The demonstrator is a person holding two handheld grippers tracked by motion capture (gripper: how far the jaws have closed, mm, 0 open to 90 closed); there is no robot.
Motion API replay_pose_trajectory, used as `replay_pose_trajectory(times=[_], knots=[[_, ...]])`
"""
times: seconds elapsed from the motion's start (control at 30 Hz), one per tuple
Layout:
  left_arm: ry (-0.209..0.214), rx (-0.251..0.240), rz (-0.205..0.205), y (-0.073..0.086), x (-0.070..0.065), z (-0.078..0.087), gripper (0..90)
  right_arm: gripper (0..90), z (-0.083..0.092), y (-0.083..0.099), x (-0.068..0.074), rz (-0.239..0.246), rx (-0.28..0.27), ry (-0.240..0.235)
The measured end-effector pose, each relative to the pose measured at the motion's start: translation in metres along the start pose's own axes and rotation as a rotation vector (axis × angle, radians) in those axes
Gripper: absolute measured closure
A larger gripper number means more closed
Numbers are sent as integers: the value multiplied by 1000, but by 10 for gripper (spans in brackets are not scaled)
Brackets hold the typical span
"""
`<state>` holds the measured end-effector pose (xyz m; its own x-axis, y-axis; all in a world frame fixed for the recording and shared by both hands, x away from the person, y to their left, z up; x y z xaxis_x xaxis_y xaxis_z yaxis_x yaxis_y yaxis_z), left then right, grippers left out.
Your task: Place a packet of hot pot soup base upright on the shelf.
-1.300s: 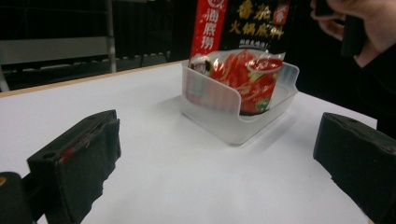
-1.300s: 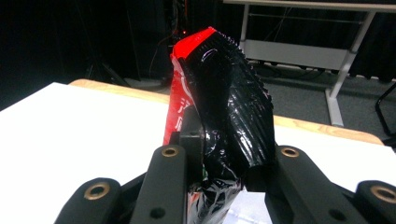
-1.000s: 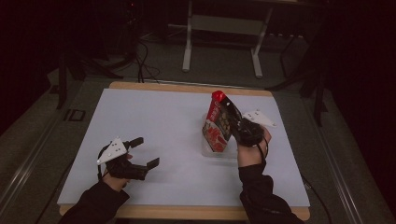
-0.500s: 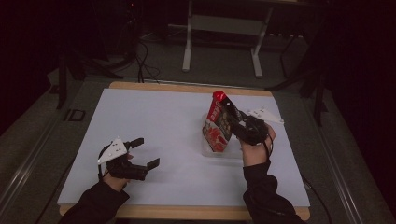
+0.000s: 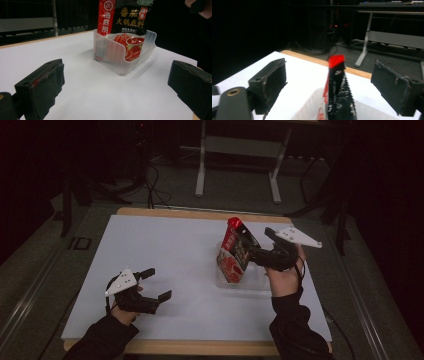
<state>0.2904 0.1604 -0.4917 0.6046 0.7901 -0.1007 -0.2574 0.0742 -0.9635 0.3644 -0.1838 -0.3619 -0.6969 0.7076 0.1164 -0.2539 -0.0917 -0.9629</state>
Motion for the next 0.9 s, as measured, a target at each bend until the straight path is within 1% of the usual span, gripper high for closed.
replay_pose_trajectory(times=[0.07,0.1,0.13,0.23,0.33,0.4,0.47,0.5,0.57,0.73,0.8,0.87,0.9], knots=[[-3,-5,4,0,1,0,10,110,3,-2,4,20,2,-21],[0,-13,8,-1,1,1,10,110,5,-2,7,17,0,-43],[0,-12,8,-1,1,1,9,111,7,-3,8,13,-8,-53],[9,-11,27,-1,2,1,10,111,11,-5,13,26,-1,-63],[8,-6,22,0,2,1,10,111,14,-4,18,26,-2,-88],[7,-3,9,1,1,0,10,111,16,-4,21,25,-3,-107],[7,-4,0,1,0,0,10,120,19,-2,24,30,-5,-112],[7,-1,1,1,0,0,10,122,21,-1,26,30,-6,-125],[7,-3,-1,1,0,1,10,123,23,1,29,34,-4,-132],[2,-3,-5,0,0,1,10,122,29,10,37,41,4,-183],[5,-4,-6,0,-1,1,10,123,29,14,41,58,9,-204],[4,-4,-8,0,-1,1,10,123,30,19,44,72,14,-216],[4,-5,-10,0,-1,1,10,123,30,21,46,75,13,-231]])
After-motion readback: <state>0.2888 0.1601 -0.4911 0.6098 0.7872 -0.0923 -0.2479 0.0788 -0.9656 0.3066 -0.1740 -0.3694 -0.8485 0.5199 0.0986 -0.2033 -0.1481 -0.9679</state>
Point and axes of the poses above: each handheld gripper's, and its own axes: z roughly backward along the jaws, y roughly out of its underside, x roughly to its left, the point moved 4 cm from there along -z, roughly forward along the jaws, and after that the axes turned 12 degrees about -y, right-handed, at the moved point
